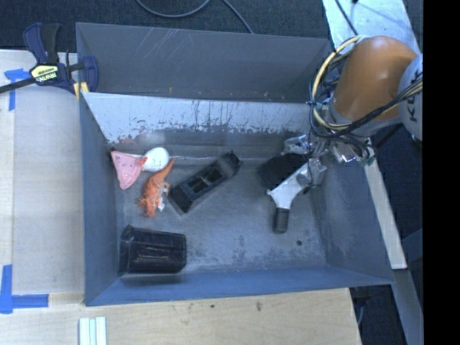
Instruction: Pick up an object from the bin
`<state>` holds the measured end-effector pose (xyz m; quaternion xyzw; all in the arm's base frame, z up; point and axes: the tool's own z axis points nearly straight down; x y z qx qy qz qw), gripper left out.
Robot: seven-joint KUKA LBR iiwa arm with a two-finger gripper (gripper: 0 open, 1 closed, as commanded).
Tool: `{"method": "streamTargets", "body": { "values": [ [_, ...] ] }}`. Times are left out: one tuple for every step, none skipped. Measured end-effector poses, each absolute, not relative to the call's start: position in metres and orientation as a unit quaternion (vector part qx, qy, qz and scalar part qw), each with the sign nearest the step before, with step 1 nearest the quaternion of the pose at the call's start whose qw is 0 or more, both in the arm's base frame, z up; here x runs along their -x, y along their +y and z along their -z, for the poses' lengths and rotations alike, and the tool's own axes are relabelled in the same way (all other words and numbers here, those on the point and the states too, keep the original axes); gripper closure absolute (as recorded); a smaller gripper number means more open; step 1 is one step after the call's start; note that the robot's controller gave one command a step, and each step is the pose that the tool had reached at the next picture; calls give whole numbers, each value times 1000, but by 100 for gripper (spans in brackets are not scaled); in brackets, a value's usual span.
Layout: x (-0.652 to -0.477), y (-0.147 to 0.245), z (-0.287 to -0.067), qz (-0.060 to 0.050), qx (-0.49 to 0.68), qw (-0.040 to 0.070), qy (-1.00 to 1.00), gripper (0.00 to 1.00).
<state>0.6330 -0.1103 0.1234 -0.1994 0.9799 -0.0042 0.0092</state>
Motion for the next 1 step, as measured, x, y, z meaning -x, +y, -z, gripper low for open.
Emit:
{"method": "streamTargets", "body": {
  "values": [
    [-638, -111, -92, 1, 189, 6, 982, 100]
  ]
}}
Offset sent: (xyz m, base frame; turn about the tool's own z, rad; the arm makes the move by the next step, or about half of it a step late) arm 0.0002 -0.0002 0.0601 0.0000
